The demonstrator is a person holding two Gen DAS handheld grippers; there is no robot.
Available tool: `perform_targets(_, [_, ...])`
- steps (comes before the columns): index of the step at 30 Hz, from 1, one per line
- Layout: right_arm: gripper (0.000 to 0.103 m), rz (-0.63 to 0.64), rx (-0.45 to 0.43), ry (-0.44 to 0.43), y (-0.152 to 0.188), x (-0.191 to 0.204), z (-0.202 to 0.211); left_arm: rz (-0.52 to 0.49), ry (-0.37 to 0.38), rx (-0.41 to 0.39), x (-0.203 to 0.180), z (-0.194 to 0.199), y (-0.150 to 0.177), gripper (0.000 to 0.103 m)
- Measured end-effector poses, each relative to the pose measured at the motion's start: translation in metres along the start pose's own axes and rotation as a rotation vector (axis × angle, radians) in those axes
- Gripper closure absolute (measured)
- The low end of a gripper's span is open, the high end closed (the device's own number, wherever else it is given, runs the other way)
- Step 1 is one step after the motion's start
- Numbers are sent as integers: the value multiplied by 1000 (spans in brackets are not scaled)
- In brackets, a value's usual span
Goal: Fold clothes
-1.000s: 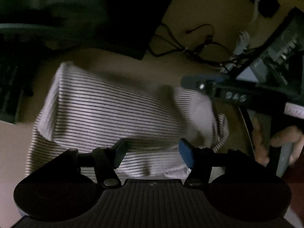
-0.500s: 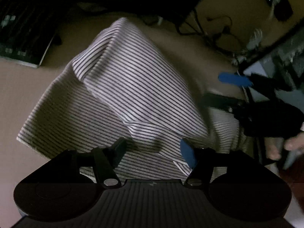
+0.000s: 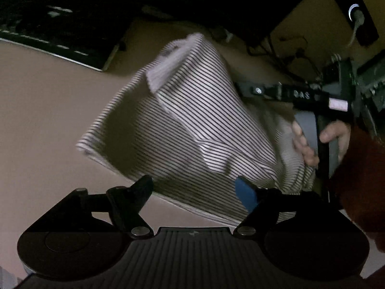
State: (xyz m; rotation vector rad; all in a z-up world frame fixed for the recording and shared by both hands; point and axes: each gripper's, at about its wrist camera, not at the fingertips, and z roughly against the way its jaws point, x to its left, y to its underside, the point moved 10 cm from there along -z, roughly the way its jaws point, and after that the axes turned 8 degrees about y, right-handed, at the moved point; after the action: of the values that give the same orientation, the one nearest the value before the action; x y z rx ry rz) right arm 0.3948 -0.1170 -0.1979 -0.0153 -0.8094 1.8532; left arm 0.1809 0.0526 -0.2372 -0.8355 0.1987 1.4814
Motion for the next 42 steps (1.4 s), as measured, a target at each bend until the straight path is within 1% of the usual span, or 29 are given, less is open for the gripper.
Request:
perform_targets(2, [19, -13, -7, -16, 1, 1, 1, 12, -3, 8, 4, -4, -3, 22])
perform_targets(3, [32, -14, -16, -15, 2, 4, 3, 18, -4, 12, 5, -6, -5, 22])
perform_targets(4, [56, -16, -25, -14, 3, 6, 5, 20, 0, 9, 6, -6, -7, 22])
perform_targets(5, [67, -9, -37, 4, 4, 10, 7, 21, 4, 7, 6, -6, -10, 22])
perform_targets(6, [87, 5, -49, 45, 4, 14, 9, 23, 8, 4, 6, -7, -13, 22])
perform_targets(7, [92, 25, -63, 85, 5, 18, 13, 25, 14, 10, 6, -8, -14, 22])
perform_targets(8, [92, 44, -87, 109, 3, 25, 19, 21, 16, 16, 5, -11, -15, 21])
perform_targets(10, [93, 101, -153, 106, -1, 49, 36, 4, 15, 19, 2, -16, -16, 21])
perform_targets(11, [93, 139, -171, 105, 1, 61, 42, -2, 15, 21, 2, -18, -17, 21])
perform_targets(15, [93, 309, -194, 110, 18, 112, 57, -16, 26, 25, 0, -19, -18, 21])
perform_targets(18, [93, 364, -174, 127, 42, 134, 57, -24, 28, 27, 0, -17, -17, 21])
perform_targets(20, [93, 377, -158, 133, 57, 145, 56, -41, 25, 28, -1, -15, -16, 21])
perform_targets(23, [93, 373, -147, 151, 70, 155, 56, -67, 20, 30, -3, -13, -15, 21])
perform_targets(27, [93, 338, -146, 198, 78, 156, 55, -102, 13, 32, -5, -11, -14, 21])
perform_targets(32, [93, 343, -161, 260, 83, 164, 55, -164, -27, -17, -3, 19, -20, 21])
perform_targets(35, [93, 353, -173, 285, 86, 168, 52, -178, -24, -60, -3, 45, -32, 18])
perform_targets(38, [93, 369, -184, 304, 89, 171, 52, -155, 11, -94, -2, 69, -55, 12])
perform_targets(39, [93, 380, -188, 312, 91, 173, 52, -151, 20, -86, -4, 70, -64, 10])
perform_targets(41, [93, 402, -198, 328, 95, 176, 52, -144, 37, -70, -8, 73, -81, 10])
perform_targets(42, [93, 413, -203, 336, 96, 178, 53, -147, 29, -50, -11, 68, -89, 10])
